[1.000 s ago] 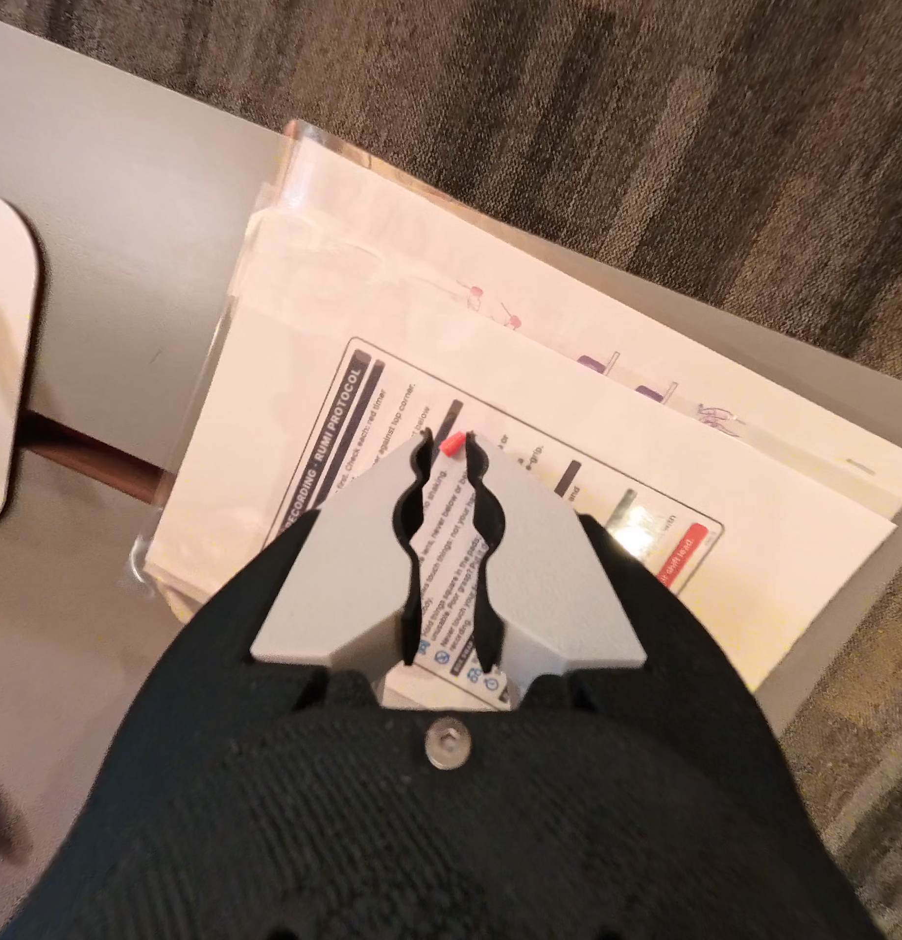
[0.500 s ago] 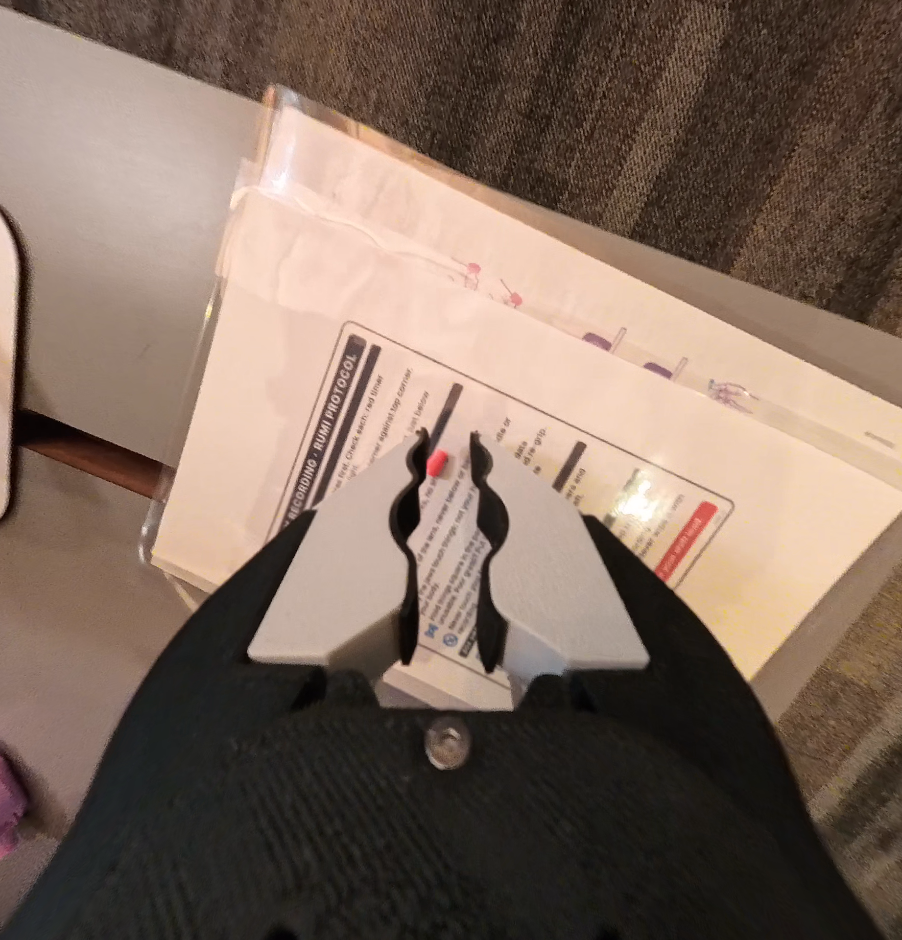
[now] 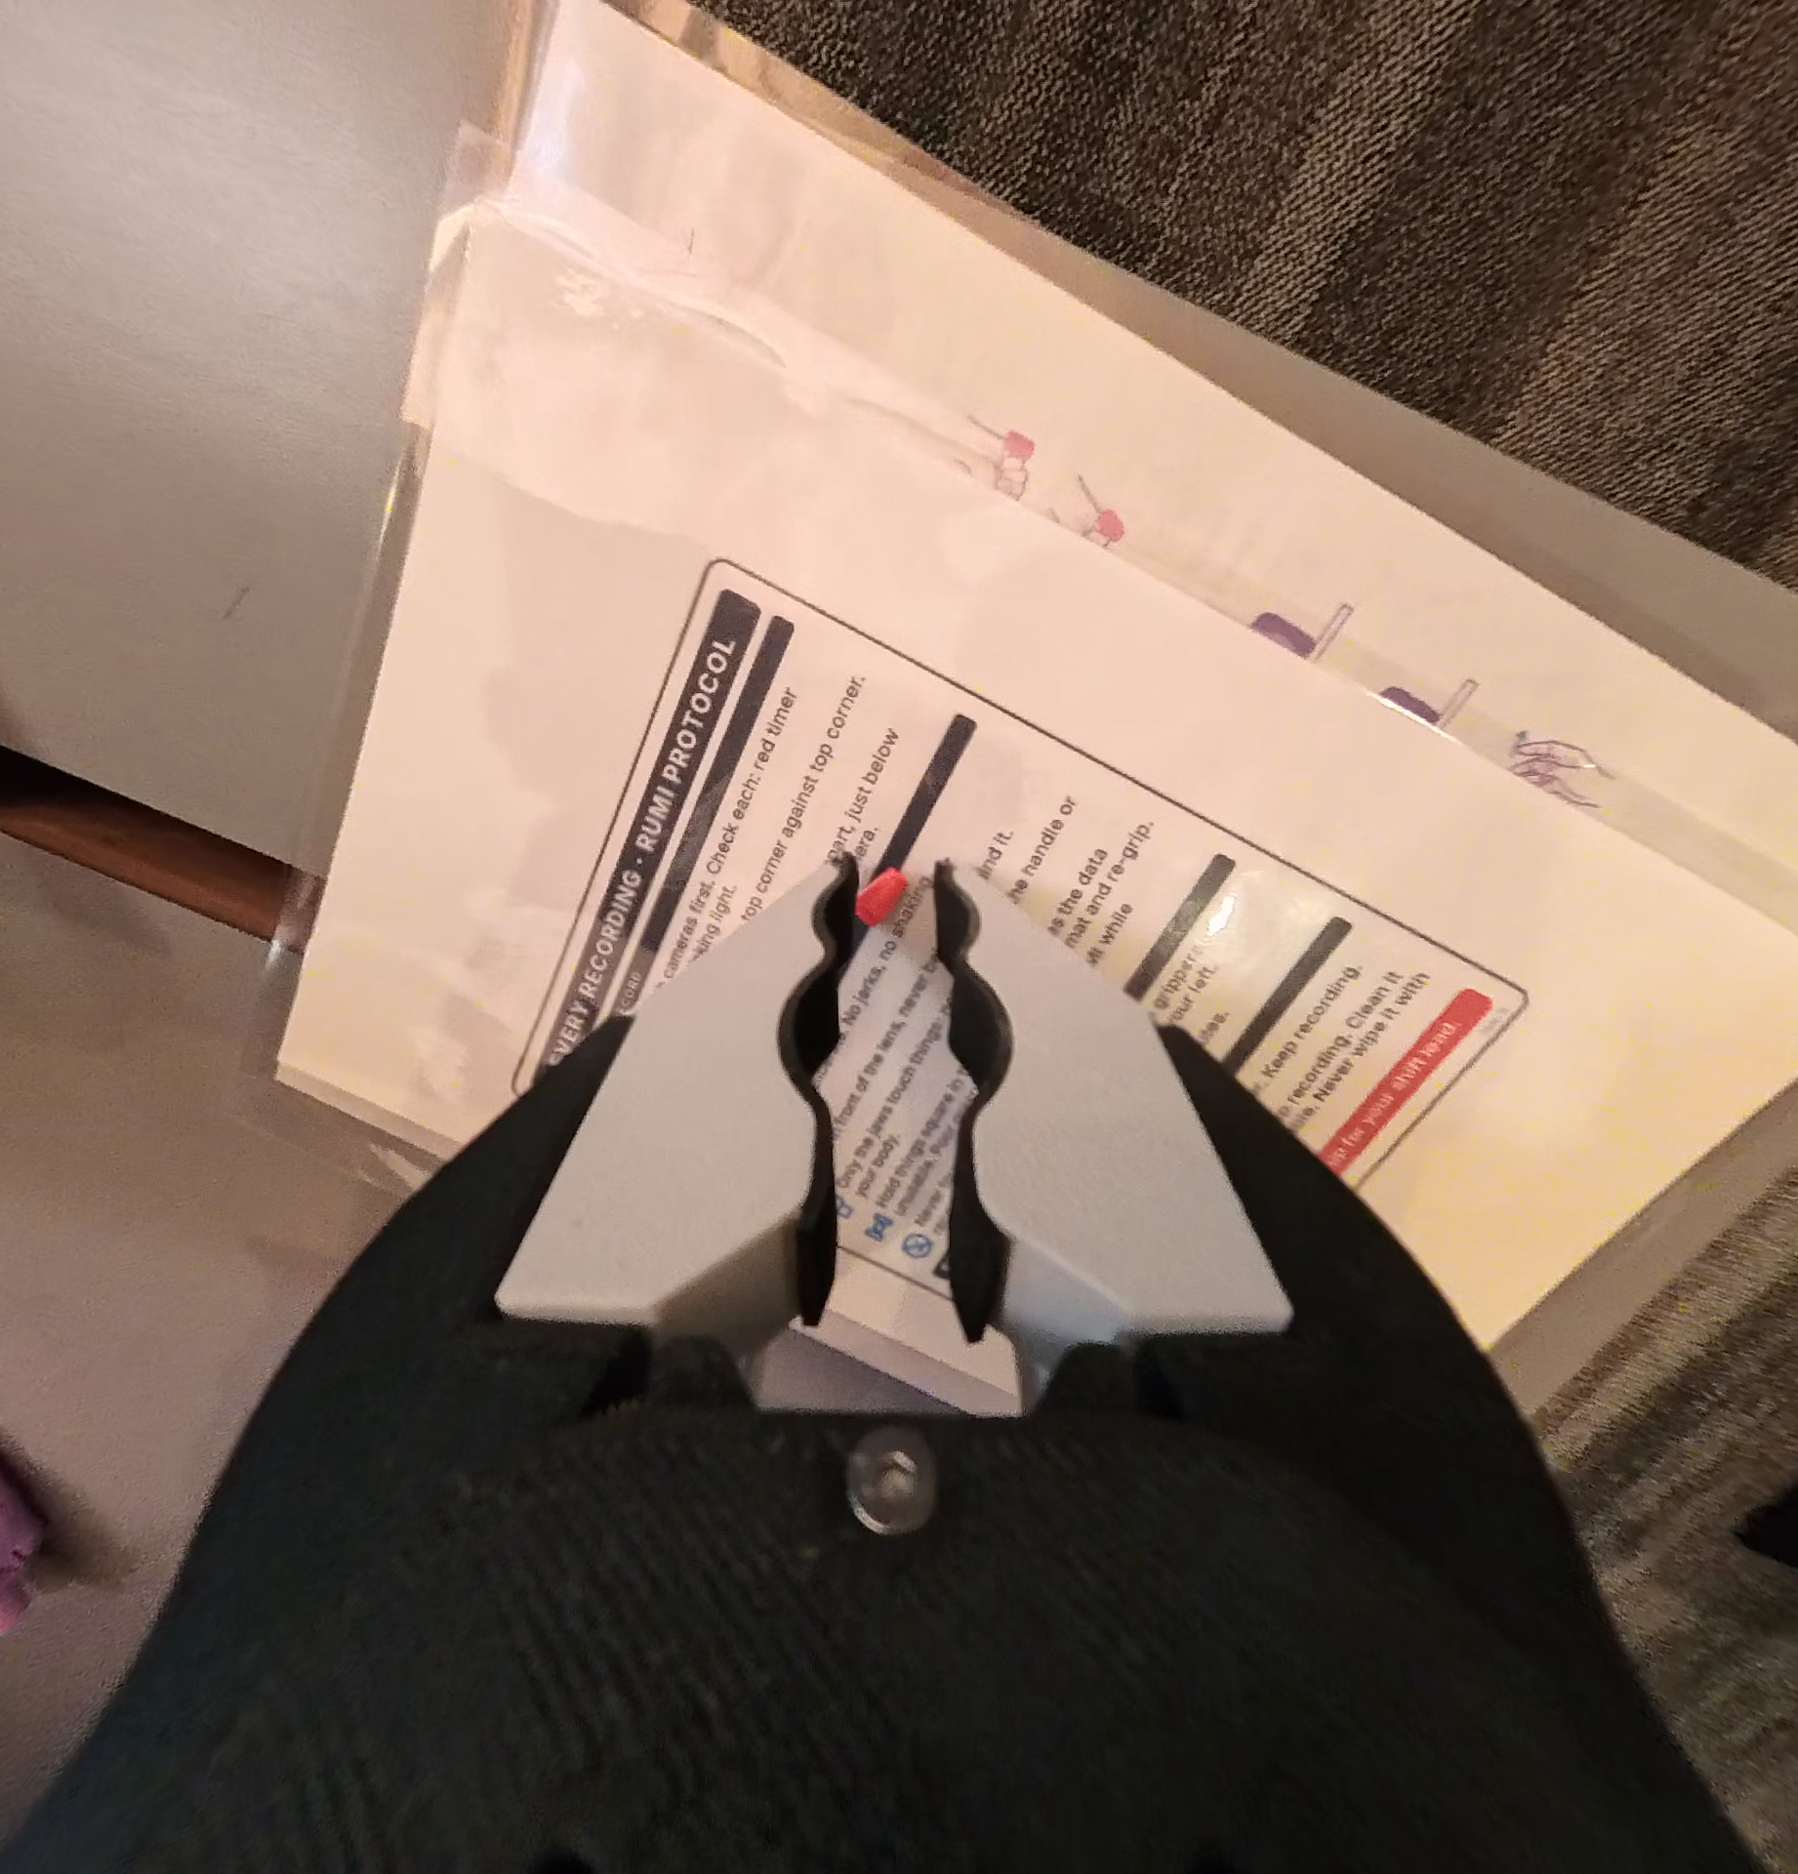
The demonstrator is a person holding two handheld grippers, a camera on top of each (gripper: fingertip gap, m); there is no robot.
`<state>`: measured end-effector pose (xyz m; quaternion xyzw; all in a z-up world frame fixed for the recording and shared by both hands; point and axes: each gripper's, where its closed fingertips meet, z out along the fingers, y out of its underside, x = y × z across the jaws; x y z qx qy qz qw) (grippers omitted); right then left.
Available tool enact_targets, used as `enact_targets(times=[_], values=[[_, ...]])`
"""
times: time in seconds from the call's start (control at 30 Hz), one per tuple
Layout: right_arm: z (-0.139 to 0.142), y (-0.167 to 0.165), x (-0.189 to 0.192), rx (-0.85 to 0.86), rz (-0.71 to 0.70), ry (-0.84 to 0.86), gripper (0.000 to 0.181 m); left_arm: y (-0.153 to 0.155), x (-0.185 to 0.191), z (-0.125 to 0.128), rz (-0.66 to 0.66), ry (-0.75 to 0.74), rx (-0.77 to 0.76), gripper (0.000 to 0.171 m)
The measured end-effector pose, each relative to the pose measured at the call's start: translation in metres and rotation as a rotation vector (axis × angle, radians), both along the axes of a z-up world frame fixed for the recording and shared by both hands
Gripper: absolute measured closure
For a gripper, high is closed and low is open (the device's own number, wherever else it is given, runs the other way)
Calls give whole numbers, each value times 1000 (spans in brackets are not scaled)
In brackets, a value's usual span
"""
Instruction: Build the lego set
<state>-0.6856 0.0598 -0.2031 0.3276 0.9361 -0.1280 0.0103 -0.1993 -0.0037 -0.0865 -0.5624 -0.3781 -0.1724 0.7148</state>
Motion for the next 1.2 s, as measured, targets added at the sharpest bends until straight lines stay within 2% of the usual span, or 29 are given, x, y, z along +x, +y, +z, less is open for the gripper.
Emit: enact_targets(times=[0.2, 0.3, 0.53, 0.67, 0.8, 0.9, 1.0, 1.1, 1.2], values=[[-2, 4, 2, 14, -1, -10, 167, 0, 0, 1, -2, 5, 2, 166], [-3, 6, 4, 24, -7, -12, 177, 0, 0, 1, 3, 6, 0, 166], [0, 11, 8, -2, -28, -26, 178, 1, 0, 5, 6, 25, 1, 167], [28, 28, 3, -43, -73, 51, 179, 0, 1, 7, 10, 34, 4, 168], [77, 63, 15, -144, -147, 107, 178, -1, 0, 9, 31, 59, -10, 170], [131, 73, 54, -354, -164, 119, 178, -1, 0, 17, 68, 107, -40, 170], [195, 67, 121, -616, -103, 169, 178, -1, 1, 26, 112, 178, -88, 169], [249, 48, 215, -892, 2, 183, 178, 1, -1, 28, 170, 237, -171, 157], [267, 23, 321, -1089, 128, 152, 178, -3, -13, 25, 332, 337, -359, 142]])
